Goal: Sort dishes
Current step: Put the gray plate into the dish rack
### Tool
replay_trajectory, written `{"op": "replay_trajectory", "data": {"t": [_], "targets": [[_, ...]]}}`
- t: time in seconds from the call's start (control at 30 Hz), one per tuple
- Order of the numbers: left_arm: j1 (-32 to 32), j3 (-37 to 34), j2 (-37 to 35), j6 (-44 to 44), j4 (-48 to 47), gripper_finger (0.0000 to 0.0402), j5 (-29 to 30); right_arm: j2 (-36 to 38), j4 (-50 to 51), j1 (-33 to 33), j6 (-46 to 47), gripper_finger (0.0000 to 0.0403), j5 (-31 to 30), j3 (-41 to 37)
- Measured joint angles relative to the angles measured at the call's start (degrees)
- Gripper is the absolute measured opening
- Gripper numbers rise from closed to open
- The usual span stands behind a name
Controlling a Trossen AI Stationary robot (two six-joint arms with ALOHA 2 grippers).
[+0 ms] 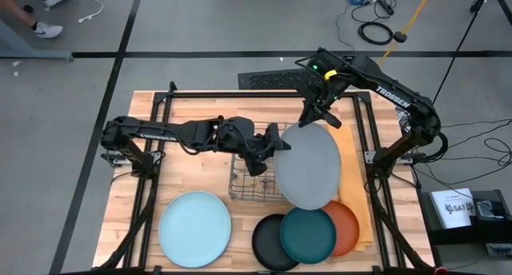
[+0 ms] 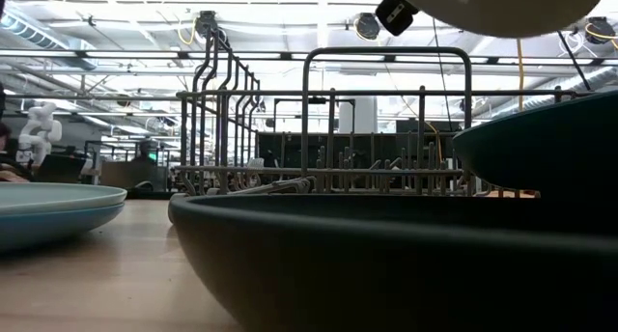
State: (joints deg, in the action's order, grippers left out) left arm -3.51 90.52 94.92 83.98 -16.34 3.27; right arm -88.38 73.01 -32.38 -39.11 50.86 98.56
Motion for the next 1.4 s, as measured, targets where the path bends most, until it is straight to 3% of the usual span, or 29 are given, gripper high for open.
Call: {"op": "replay_trajectory", "data": {"t": [0.13, 0.2, 0.33, 0.5, 0.73, 0.9, 1.07, 1.23, 1.4], "targets": [[-0.2, 0.0, 0.2, 2.6, -1.0, 0.0041, 0.7, 0.0, -0.1, 0.5, 2.3, 0.0006, 0.1, 0.0], [-0.5, -0.1, 0.2, 2.7, -0.8, 0.0015, 0.9, 0.0, -0.1, 0.9, 4.1, 0.0012, 0.5, 0.0], [-0.9, 0.0, 0.0, 2.0, -2.2, 0.001, 0.9, 0.0, -0.4, 2.5, 5.9, 0.0048, -1.4, 0.1], [-0.6, 0.1, -0.1, 1.2, -6.9, 0.0009, 1.6, -0.1, -0.5, 5.2, 8.7, 0.0118, -10.7, 2.4], [-0.4, -0.1, 0.0, -0.5, -15.9, 0.0009, 2.5, 0.1, 0.6, 7.7, 9.9, 0.0194, -19.2, 12.1], [-0.2, 0.7, 0.3, 3.9, -18.3, 0.0009, 8.0, 0.2, 2.6, 9.1, 11.7, 0.0201, -25.3, 21.5], [0.1, 5.8, 0.8, 3.4, -24.3, 0.0009, 8.4, 0.0, 5.5, 10.6, 15.2, 0.0193, -26.1, 28.1], [0.4, 12.2, 2.2, 3.4, -31.6, 0.0009, 10.6, 0.0, 10.9, 14.2, 17.3, 0.0188, -28.0, 28.9], [2.0, 17.8, 2.3, 1.4, -37.2, 0.0009, 9.3, -0.5, 14.9, 21.0, 21.7, 0.0188, -36.2, 28.8]]}}
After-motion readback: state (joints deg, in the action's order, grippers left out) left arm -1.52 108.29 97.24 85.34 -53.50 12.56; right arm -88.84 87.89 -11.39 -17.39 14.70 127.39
